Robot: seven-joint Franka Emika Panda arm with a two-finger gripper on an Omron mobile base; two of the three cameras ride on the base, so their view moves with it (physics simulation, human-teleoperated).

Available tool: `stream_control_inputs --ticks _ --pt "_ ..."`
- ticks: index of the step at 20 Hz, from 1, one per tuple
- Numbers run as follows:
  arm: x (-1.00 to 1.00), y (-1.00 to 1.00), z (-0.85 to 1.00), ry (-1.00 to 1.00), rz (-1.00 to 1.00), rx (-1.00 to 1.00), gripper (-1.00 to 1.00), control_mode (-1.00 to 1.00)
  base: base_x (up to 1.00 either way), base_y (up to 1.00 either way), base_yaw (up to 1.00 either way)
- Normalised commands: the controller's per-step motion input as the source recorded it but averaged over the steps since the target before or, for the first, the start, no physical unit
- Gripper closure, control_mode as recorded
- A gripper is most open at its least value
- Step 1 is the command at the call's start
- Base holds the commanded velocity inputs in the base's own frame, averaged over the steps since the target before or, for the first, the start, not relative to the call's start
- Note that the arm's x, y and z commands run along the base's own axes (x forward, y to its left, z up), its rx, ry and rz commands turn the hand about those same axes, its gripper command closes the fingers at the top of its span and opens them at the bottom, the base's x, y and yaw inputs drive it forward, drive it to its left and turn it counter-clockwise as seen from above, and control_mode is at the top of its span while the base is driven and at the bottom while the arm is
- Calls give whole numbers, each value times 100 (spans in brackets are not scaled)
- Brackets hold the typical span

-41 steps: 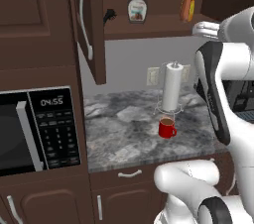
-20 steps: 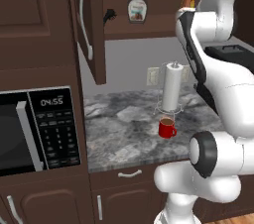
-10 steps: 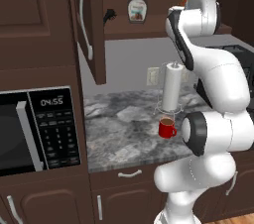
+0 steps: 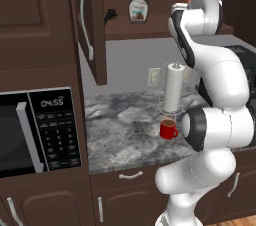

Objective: Pick the syrup bottle and honey bottle from the cabinet and place them next to the mug.

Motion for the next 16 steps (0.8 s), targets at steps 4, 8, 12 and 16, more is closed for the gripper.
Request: stream_control_inputs --ticks 4,8,12,16 --pt "0 -36 5 -11 0 0 -100 -100 0 0 0" --pt "0 -26 0 -4 0 0 -100 -100 0 0 0" --pt "3 -1 0 0 0 0 -100 -100 0 0 0" --pt "17 1 12 4 0 0 -100 -100 0 0 0"
